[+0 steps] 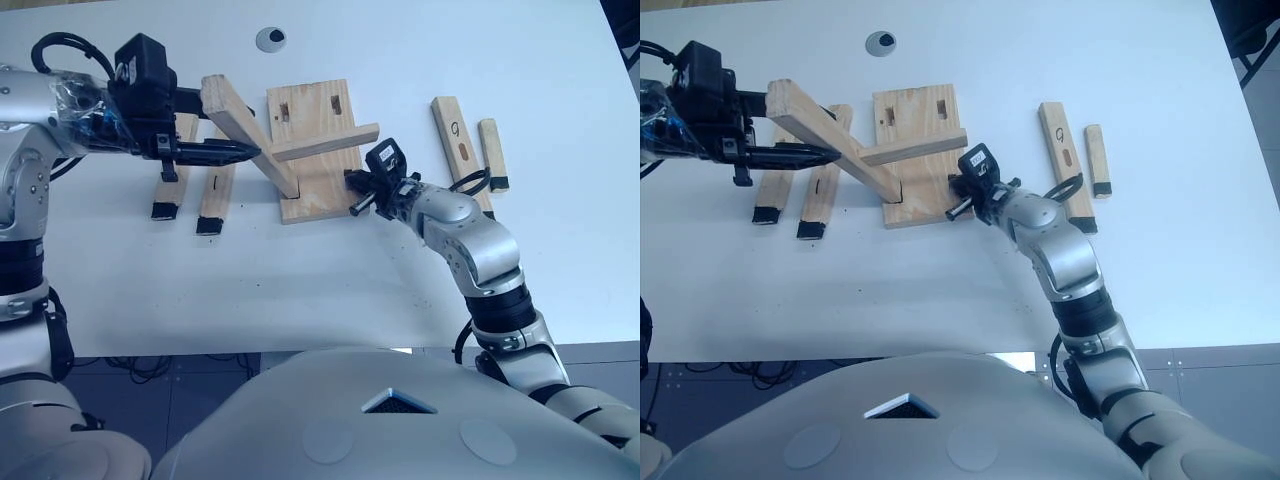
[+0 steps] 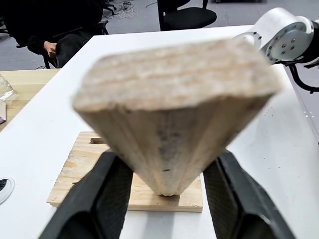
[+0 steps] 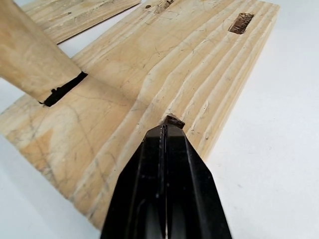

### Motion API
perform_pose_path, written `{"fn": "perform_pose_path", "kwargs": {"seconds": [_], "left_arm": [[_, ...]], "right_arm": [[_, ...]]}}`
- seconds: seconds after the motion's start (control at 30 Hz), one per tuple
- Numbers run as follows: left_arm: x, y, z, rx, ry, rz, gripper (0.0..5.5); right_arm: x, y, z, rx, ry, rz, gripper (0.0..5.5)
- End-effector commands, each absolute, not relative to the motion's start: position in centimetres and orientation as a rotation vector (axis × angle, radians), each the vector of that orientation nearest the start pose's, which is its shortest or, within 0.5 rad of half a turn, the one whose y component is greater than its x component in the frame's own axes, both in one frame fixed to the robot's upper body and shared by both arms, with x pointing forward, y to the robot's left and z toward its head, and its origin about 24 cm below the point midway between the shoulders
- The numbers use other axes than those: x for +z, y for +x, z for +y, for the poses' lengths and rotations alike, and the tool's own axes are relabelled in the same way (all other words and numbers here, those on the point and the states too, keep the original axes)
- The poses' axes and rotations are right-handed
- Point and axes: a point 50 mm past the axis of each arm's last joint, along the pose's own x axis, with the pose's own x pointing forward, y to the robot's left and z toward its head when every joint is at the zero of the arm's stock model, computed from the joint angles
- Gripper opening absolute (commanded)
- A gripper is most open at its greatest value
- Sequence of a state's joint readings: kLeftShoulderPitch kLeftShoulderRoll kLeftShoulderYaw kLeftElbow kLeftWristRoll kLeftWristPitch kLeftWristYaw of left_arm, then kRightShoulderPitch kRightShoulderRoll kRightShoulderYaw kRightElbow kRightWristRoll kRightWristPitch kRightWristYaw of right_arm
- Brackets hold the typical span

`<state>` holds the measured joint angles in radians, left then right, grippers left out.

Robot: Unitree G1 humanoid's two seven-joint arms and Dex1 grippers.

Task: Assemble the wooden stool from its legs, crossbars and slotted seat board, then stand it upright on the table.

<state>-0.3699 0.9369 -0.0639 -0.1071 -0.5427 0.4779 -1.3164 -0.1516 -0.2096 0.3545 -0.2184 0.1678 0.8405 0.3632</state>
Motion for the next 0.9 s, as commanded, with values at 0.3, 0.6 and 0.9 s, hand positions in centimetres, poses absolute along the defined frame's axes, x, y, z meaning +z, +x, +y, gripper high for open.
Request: {"fn": "perform_pose_path", "kwargs": {"seconds": [0.3, 0.6, 0.9], "left_arm": [[13.0, 25.0, 24.7, -1.375, 0.389, 0.712, 2.01], [16.3, 27.2, 23.1, -1.392, 0.411, 0.557, 2.01], [17.5, 27.5, 23.5, -1.291, 0.366, 0.462, 3.49]], "right_arm": [[9.7, 24.4, -16.0, 0.640, 0.036, 0.595, 0.00], [8.3, 25.2, -16.6, 0.574, 0.043, 0.634, 0.00], [7.2, 24.8, -16.3, 0.573, 0.042, 0.659, 0.00]]}}
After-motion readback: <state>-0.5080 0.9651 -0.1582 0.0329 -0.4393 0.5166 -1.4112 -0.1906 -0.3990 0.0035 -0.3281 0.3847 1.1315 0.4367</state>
